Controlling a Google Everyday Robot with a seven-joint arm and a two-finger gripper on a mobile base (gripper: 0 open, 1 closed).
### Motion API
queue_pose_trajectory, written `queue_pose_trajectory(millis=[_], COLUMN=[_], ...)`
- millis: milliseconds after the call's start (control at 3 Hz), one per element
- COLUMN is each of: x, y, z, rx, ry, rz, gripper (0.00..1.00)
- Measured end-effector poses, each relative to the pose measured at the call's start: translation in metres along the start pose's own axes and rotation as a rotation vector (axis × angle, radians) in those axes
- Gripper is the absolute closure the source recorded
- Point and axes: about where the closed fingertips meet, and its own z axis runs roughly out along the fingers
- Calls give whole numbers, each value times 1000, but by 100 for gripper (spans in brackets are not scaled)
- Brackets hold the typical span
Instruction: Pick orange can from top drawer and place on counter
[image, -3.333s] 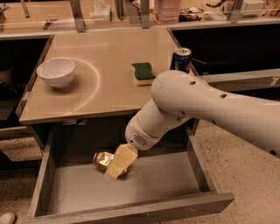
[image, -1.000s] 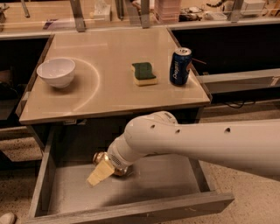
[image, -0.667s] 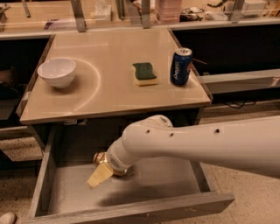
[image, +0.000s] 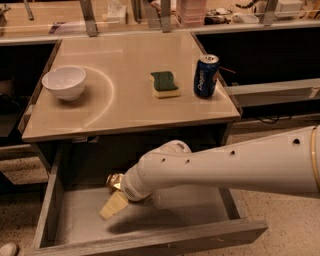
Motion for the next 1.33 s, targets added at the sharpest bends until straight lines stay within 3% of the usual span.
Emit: queue_pose_trajectory(millis=[333, 1333], x=[0, -2], y=[0, 1], z=[0, -1], rx=[0, -3], ry=[-1, -4], rz=[-1, -3], gripper=[18, 88])
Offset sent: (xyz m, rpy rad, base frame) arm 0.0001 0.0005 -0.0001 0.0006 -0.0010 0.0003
